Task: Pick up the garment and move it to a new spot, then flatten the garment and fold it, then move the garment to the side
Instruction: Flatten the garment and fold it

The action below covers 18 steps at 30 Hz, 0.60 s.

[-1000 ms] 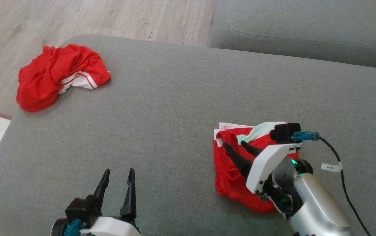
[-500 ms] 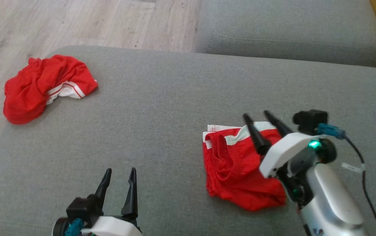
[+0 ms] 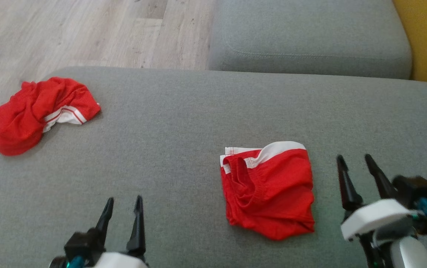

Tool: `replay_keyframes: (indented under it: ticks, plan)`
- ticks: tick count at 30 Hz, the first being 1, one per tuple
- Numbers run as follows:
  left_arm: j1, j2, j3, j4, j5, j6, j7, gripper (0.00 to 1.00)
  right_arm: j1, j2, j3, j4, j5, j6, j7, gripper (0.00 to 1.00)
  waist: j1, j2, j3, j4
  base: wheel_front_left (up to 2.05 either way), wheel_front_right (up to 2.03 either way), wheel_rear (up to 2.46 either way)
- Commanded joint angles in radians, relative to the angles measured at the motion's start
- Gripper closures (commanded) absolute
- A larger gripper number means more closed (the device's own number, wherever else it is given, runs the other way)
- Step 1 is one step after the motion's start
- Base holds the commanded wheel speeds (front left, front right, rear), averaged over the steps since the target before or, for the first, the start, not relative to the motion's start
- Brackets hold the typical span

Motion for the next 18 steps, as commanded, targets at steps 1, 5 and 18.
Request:
replay_keyframes:
  ticks: [1, 5, 18]
  plan:
    - [-0.020, 0.026, 0.047, -0.031, -0.001, 0.008, -0.012, 0.00, -0.030, -0.003, 0.017, -0.045, -0.009, 0.007, -0.015, 0.00, 0.0000, 0.0000, -0.002, -0.002, 0.00, 0.00, 0.00]
    - [0.020, 0.032, 0.062, -0.039, -0.004, 0.015, -0.019, 0.00, 0.034, -0.003, 0.003, -0.073, -0.015, 0.007, -0.046, 0.00, 0.0000, 0.0000, -0.011, -0.011, 0.00, 0.00, 0.00]
    - [0.083, 0.026, 0.109, -0.015, 0.004, -0.007, -0.029, 0.00, 0.113, -0.003, 0.030, -0.067, 0.024, 0.007, -0.072, 0.00, 0.0000, 0.0000, -0.025, -0.023, 0.00, 0.00, 0.00]
